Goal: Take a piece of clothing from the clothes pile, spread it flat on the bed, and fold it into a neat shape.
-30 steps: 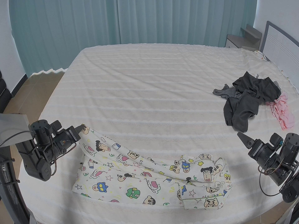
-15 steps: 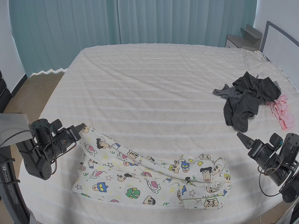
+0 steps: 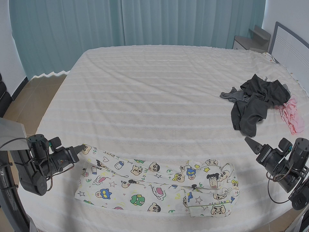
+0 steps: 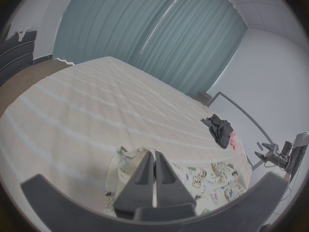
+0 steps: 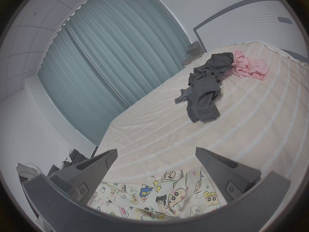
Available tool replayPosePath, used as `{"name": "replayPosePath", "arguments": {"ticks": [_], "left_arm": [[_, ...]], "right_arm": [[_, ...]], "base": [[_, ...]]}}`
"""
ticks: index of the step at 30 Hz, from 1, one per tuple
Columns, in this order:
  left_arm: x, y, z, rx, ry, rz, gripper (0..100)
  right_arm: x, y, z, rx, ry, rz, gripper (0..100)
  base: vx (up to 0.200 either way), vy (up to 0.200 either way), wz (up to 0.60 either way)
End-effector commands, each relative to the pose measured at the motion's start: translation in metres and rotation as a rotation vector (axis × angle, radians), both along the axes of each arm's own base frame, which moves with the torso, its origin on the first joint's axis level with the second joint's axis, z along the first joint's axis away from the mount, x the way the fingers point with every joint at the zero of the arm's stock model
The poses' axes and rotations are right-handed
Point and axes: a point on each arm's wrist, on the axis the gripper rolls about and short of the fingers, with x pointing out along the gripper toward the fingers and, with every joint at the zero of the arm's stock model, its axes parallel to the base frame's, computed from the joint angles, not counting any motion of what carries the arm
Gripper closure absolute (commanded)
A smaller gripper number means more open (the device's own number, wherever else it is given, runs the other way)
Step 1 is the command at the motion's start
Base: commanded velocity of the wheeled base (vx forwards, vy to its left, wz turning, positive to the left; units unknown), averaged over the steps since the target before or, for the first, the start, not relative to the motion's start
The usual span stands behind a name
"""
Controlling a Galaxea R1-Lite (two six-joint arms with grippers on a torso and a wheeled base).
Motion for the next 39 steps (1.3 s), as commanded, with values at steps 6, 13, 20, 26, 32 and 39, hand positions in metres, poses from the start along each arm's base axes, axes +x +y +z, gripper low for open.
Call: {"name": "replayPosePath", "arguments": {"ticks": [6, 13, 20, 26, 32, 39], "left_arm": [[-0.034, 0.010, -0.014, 0.048, 0.099, -0.029, 100], [-0.051, 0.024, -0.024, 0.081, 0.144, -0.030, 100], [-0.053, 0.033, -0.044, 0.124, 0.199, -0.028, 100], [-0.055, 0.031, -0.066, 0.168, 0.258, -0.073, 100], [-0.058, 0.030, -0.071, 0.167, 0.285, -0.079, 100], [-0.065, 0.026, -0.070, 0.160, 0.309, -0.092, 0]], "right_arm": [[-0.003, -0.001, -0.003, -0.004, 0.018, 0.000, 0], [-0.003, -0.001, -0.003, -0.004, 0.017, 0.000, 0], [-0.003, -0.001, -0.003, -0.004, 0.018, 0.001, 0], [-0.005, 0.001, -0.006, -0.011, 0.048, 0.013, 0], [-0.005, 0.002, -0.007, -0.012, 0.054, 0.016, 0], [-0.005, 0.005, -0.012, 0.037, 0.103, 0.029, 0]], "base": [[0.000, 0.000, 0.00], [0.000, 0.000, 0.00], [0.000, 0.000, 0.00], [0.000, 0.000, 0.00], [0.000, 0.000, 0.00], [0.000, 0.000, 0.00]]}}
